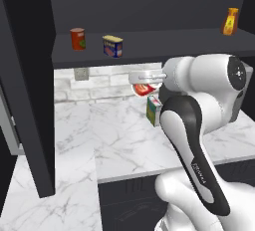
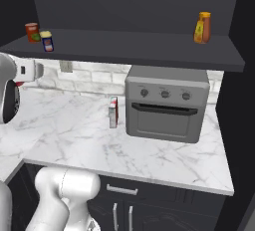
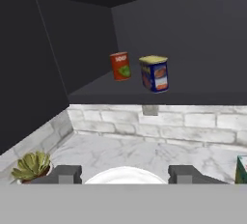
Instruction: Pick the cans from the counter and place them in their designated side in the cabinet.
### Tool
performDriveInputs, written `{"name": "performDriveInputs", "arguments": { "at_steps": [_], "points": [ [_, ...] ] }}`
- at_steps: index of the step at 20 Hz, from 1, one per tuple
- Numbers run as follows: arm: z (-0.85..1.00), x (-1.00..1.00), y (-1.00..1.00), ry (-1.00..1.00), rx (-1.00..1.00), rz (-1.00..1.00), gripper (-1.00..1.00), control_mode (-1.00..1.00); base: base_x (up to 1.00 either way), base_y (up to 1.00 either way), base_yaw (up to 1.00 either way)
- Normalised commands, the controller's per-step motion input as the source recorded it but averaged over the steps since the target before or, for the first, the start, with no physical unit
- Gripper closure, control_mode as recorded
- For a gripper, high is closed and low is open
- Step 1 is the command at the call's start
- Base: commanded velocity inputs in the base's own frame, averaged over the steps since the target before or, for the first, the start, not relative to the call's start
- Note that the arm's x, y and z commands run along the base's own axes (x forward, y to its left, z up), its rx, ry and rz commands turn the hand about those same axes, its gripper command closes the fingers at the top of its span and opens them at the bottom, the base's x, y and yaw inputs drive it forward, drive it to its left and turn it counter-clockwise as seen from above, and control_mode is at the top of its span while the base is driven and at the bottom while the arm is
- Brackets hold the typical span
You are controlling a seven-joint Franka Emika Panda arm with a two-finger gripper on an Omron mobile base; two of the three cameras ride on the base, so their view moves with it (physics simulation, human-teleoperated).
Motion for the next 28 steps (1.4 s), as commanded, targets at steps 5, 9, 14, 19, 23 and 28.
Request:
{"name": "performDriveInputs", "arguments": {
  "at_steps": [5, 9, 14, 19, 23, 28],
  "points": [
    [0.21, 0.0, 0.04, -0.01, -0.03, 0.01, 1.0, -1.0, 0.0, 0.0, 0.0],
    [0.11, 0.0, 0.0, 0.01, -0.07, 0.0, 1.0, -1.0, 0.0, 0.0, 0.0],
    [0.05, 0.0, 0.0, 0.01, -0.07, 0.0, 1.0, -1.0, 0.0, 0.0, 0.0],
    [0.06, 0.0, 0.01, 0.0, -0.01, 0.01, 1.0, -1.0, 0.0, 0.0, 0.0],
    [0.08, 0.0, 0.0, -0.03, 0.0, 0.02, 1.0, -1.0, 0.0, 0.0, 0.0],
    [0.08, 0.0, 0.0, -0.04, 0.0, 0.03, 1.0, -1.0, 0.0, 0.0, 0.0]
  ]
}}
